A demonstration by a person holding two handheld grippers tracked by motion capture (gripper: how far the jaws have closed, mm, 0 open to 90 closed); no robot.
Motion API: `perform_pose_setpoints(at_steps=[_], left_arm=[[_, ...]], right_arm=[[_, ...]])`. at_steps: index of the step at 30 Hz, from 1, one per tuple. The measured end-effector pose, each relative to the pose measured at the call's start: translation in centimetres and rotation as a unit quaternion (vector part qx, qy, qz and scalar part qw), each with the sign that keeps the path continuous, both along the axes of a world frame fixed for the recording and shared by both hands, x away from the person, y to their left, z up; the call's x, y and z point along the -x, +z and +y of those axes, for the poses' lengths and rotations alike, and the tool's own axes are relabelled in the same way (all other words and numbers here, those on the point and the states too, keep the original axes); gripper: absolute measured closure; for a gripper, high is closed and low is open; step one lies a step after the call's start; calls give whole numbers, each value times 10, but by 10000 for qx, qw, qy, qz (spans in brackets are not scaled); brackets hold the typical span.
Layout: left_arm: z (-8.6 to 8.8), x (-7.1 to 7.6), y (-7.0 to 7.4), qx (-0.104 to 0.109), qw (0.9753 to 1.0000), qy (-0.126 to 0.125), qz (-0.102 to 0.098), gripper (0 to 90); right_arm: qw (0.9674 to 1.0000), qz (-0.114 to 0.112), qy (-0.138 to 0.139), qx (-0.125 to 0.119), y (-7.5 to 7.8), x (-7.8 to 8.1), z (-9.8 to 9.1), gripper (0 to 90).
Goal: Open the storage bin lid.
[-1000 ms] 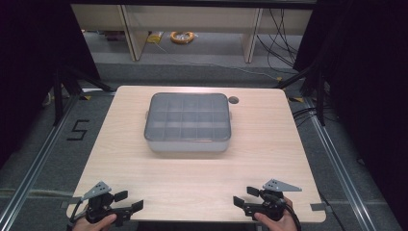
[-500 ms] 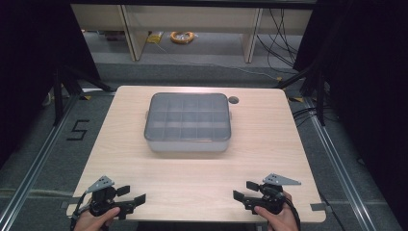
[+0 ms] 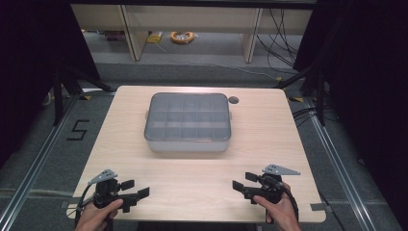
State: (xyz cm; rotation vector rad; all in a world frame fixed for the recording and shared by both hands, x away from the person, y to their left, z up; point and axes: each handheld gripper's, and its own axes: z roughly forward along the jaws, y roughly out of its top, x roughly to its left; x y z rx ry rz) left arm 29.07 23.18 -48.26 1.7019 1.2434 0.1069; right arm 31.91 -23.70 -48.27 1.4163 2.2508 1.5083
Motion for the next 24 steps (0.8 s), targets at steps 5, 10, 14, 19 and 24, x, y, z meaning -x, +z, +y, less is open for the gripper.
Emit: perform_pose_setpoints(at_steps=[5, 10, 14, 19, 24], left_arm=[[0, -6, 1, -21, 10000, 30, -8, 168], [2, -17, 6, -96, 9999, 82, -12, 168], [4, -27, 7, -130, 9997, 209, -37, 172], [7, -37, 10, -93, 9997, 234, -37, 172], [8, -48, 17, -27, 9997, 230, -118, 172]], right_arm=[[9999, -49, 67, -86, 5, -9, 1, 253], [9998, -39, -54, -189, 9, -18, 4, 252], [9997, -145, -11, -185, 16, -27, 1, 253], [9995, -132, -116, -270, 21, -34, 2, 255], [9988, -121, -109, -459, 26, -45, 4, 262]])
